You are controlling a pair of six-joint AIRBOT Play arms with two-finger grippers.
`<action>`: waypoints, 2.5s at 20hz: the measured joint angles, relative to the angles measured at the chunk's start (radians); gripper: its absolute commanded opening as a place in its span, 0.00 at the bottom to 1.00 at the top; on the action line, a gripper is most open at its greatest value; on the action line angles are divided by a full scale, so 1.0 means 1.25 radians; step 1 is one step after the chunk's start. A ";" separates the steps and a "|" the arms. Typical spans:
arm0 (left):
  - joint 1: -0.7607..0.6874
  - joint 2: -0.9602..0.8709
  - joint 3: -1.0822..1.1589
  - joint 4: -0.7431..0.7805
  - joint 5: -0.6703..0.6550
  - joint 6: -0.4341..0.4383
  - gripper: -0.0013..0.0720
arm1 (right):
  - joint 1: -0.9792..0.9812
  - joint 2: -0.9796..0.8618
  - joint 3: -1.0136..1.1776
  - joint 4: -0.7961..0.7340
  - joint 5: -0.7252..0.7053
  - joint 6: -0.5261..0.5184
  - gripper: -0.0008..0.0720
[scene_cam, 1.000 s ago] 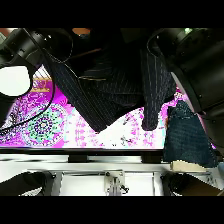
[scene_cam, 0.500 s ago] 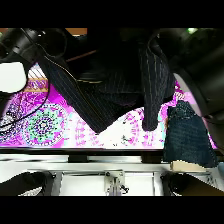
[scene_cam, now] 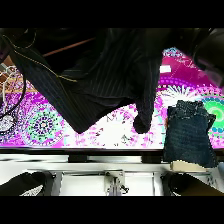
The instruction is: Fold the shirts.
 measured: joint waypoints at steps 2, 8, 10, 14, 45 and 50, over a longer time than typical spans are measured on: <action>0.002 0.002 0.000 0.001 -0.002 0.002 0.10 | 0.000 -0.016 0.000 0.073 0.018 -0.001 0.92; 0.003 0.009 0.000 0.001 -0.027 0.019 0.10 | 0.000 -0.091 0.000 0.077 0.042 -0.035 0.92; 0.003 0.014 0.000 0.001 -0.029 0.024 0.10 | -0.003 -0.110 0.000 0.033 0.049 -0.036 0.92; 0.007 0.025 0.000 0.001 -0.031 0.042 0.10 | -0.012 -0.115 0.000 -0.011 0.085 -0.028 0.92; 0.001 0.093 0.001 0.000 -0.288 0.230 0.09 | -0.162 -0.139 0.123 -0.106 -0.331 -0.064 0.17; -0.028 0.119 0.001 0.000 -0.281 0.248 0.09 | -0.192 -0.183 0.124 -0.088 -0.337 -0.023 0.17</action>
